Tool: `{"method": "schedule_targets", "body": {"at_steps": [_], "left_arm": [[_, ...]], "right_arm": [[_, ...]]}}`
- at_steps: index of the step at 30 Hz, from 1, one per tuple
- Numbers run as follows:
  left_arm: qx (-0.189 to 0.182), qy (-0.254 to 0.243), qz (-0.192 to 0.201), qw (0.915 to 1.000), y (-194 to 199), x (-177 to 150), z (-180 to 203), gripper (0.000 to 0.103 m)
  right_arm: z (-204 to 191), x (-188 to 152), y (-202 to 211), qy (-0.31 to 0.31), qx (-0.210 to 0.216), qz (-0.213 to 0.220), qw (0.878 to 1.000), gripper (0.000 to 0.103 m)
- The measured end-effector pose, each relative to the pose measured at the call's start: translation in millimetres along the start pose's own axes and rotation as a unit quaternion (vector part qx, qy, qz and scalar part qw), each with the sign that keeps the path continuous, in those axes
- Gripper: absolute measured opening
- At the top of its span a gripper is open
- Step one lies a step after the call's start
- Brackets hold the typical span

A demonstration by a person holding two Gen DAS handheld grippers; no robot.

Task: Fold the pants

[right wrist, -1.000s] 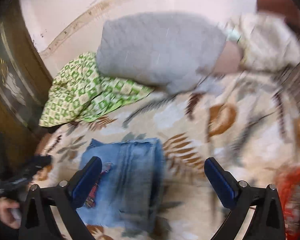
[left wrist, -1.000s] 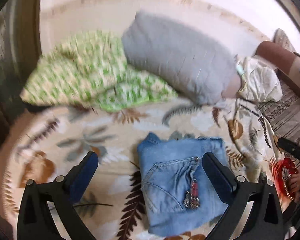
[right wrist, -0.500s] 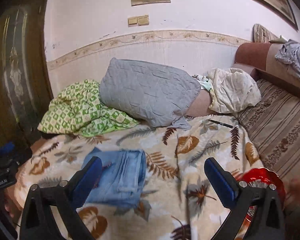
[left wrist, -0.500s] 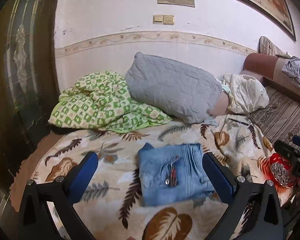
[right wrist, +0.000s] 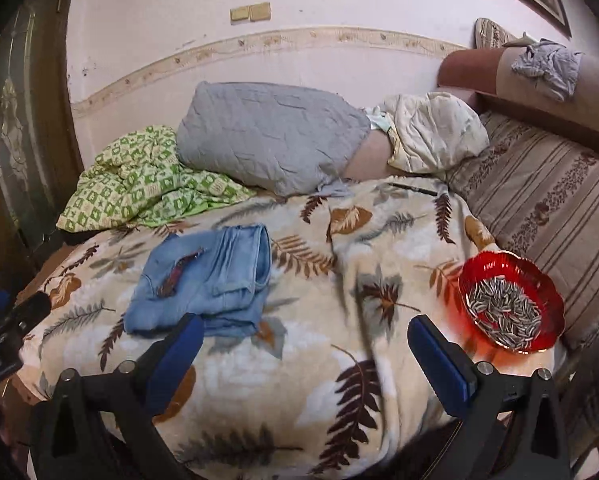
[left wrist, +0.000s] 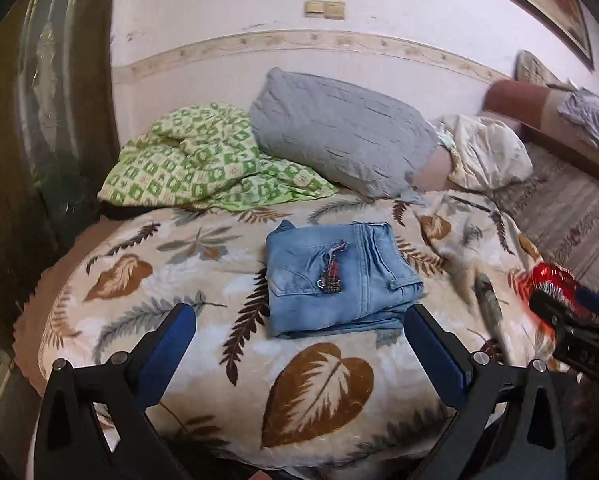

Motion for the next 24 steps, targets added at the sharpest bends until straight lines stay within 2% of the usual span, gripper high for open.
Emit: {"method": "schedule_targets", "body": {"at_steps": [9, 24], "left_arm": [[0.007, 0.002, 0.001, 1.0000, 1.8, 2.7, -2.4, 0.103], [-0.011, -0.002, -0.007, 0.9999, 0.8, 0.4, 0.8, 0.103]], "right_arm": [[-4.6, 4.1, -4.1, 0.012, 0.002, -0.002, 1.000, 0.103], [-7.9, 0.2, -6.7, 0.015, 0.000, -0.007, 1.000, 0.103]]}}
Point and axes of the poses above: each gripper's, at about its wrist camera, not at the fingertips, and y roughly against the way its jaws point, z to its right, x to its top, the point moved 9 cm from there along -y, roughly the way its jaws point, and after that the axes turned 8 degrees about -z, right-handed, at the moved point
